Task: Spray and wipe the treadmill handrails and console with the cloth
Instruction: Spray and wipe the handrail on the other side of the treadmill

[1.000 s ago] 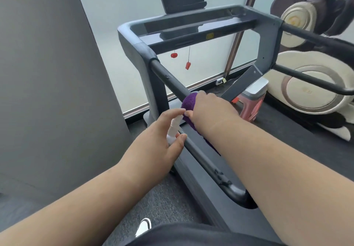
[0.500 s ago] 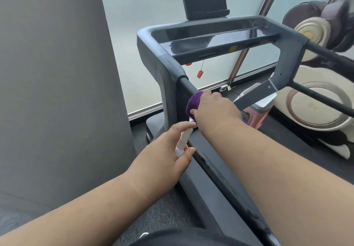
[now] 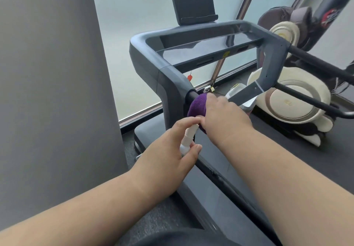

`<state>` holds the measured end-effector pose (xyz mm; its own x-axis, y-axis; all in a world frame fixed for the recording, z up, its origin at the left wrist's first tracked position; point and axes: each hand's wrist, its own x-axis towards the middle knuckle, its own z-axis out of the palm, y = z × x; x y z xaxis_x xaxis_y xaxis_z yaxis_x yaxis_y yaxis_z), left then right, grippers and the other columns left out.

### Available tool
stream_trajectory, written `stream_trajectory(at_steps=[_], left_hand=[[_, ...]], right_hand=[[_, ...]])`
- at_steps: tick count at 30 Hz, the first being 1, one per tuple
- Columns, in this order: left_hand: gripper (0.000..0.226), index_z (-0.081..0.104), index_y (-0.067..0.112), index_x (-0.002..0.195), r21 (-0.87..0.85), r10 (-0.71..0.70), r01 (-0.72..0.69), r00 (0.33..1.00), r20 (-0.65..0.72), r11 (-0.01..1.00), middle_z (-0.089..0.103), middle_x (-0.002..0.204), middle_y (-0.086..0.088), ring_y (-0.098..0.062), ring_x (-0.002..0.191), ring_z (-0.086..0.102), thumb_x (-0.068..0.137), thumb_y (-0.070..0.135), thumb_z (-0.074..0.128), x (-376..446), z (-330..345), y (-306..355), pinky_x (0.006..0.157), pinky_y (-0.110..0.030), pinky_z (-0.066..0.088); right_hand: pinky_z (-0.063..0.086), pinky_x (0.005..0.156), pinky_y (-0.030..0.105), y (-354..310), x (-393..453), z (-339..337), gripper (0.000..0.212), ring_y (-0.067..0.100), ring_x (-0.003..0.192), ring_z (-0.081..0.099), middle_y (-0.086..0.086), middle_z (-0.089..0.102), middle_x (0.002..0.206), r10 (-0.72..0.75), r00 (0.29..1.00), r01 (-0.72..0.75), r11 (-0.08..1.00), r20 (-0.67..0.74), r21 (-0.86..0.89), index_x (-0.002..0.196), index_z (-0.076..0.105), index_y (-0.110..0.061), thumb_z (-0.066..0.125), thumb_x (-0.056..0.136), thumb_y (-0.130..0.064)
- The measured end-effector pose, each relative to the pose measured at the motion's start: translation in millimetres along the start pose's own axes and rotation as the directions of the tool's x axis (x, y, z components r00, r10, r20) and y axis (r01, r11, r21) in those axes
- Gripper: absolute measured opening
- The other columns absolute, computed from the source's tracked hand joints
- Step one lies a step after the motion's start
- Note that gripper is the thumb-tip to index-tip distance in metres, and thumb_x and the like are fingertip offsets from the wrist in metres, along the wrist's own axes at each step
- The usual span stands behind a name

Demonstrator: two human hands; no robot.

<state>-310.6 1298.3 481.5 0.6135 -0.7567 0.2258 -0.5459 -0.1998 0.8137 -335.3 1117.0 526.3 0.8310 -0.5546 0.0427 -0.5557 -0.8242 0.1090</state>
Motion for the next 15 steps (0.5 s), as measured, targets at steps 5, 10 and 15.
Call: stream_trajectory(at_steps=[5, 10, 15], left_hand=[[0.049, 0.027, 0.069, 0.130, -0.014, 0.008, -0.008, 0.999, 0.038, 1.000, 0.059, 0.097, 0.025, 0.007, 0.081, 0.058, 0.093, 0.051, 0.053, -1, -5, -18, 0.066, -0.013, 0.038], [0.050, 0.028, 0.069, 0.131, 0.002, -0.026, 0.026, 0.999, 0.040, 1.000, 0.059, 0.099, 0.028, 0.013, 0.081, 0.056, 0.092, 0.051, 0.054, -1, -10, -31, 0.066, -0.008, 0.037], [0.050, 0.025, 0.074, 0.129, 0.006, -0.033, 0.033, 0.999, 0.018, 0.999, 0.061, 0.096, 0.022, 0.001, 0.079, 0.059, 0.088, 0.059, 0.050, -1, -19, -29, 0.067, -0.023, 0.045]], right_hand=[[0.050, 0.082, 0.039, 16, -33, 14, 0.078, 0.029, 0.107, 0.055, 0.009, 0.048, 0.129, -0.007, 0.998, -0.002, 0.985, -0.055, -0.172, 0.150, 0.016, -0.014, 0.049, 0.095, -0.057], [0.048, 0.081, 0.044, -14, -5, 13, 0.077, 0.036, 0.115, 0.051, 0.018, 0.040, 0.140, 0.048, 0.999, -0.052, 0.970, -0.022, -0.238, 0.154, 0.006, -0.008, 0.046, 0.100, -0.045], [0.048, 0.086, 0.049, -41, 33, 9, 0.072, 0.041, 0.122, 0.048, 0.021, 0.038, 0.143, 0.041, 0.999, -0.039, 0.980, 0.006, -0.194, 0.153, 0.009, -0.005, 0.049, 0.101, -0.035]])
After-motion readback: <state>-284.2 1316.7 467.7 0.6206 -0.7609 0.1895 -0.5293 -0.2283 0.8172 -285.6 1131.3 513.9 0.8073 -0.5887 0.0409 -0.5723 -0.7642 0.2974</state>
